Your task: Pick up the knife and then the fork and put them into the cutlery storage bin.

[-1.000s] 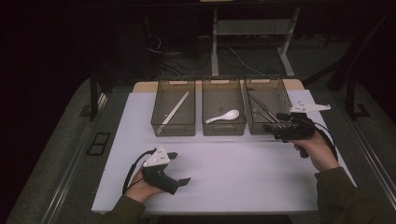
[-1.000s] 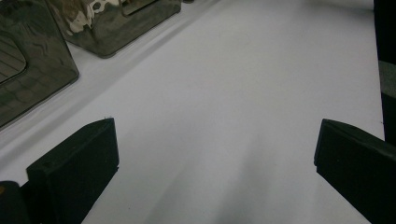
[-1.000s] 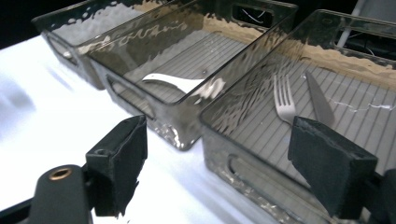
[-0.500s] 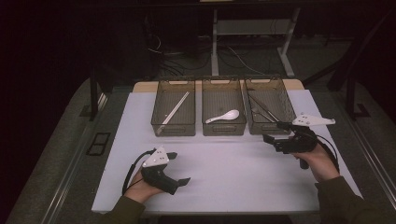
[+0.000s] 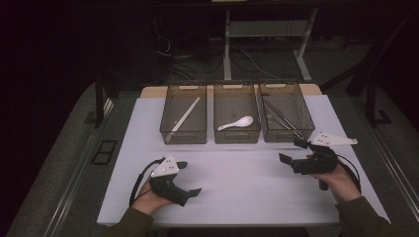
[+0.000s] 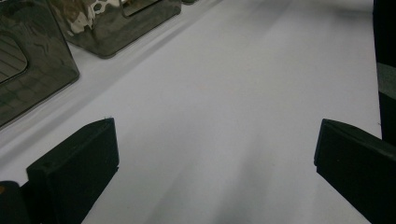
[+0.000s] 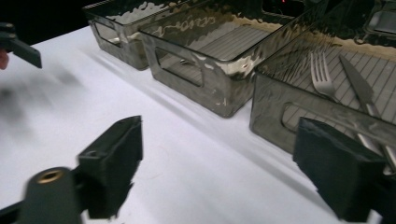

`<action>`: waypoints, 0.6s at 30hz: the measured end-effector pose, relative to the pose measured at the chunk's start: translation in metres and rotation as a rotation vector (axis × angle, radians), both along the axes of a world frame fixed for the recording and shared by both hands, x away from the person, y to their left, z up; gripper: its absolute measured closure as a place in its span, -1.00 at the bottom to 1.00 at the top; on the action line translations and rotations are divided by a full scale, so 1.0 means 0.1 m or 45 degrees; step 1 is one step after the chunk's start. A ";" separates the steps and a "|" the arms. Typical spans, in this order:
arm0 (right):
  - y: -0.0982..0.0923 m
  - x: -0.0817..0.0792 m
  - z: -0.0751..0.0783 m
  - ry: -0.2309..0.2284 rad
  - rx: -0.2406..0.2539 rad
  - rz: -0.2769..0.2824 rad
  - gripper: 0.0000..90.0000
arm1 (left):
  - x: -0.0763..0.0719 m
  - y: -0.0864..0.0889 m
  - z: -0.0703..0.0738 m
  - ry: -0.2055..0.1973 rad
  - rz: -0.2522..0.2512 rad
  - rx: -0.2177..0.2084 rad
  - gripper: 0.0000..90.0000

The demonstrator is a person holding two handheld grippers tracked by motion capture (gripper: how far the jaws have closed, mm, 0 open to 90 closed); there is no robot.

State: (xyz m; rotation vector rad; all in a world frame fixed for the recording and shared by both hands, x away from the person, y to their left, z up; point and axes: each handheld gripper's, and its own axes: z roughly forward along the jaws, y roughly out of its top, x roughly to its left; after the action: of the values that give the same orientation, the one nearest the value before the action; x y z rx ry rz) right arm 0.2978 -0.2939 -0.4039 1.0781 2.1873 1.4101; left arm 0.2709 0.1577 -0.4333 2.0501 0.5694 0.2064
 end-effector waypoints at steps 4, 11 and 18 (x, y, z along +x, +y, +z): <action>0.00 -0.05 -0.03 -0.001 0.000 -0.002 -0.67 | 0.00 0.00 0.00 -0.004 -0.004 -0.001 -1.00; -0.02 -0.15 -0.10 0.004 0.014 0.004 -0.67 | 0.00 0.00 0.00 -0.002 -0.007 -0.002 -1.00; -0.03 -0.23 -0.15 0.013 0.009 0.024 -0.67 | 0.00 0.00 0.01 -0.008 -0.012 0.006 -1.00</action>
State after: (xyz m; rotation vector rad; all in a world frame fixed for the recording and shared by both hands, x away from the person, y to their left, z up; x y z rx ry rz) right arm 0.2745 -0.2969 -0.4191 1.0719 2.2064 1.4242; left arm 0.2707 0.1575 -0.4328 2.0561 0.5558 0.2084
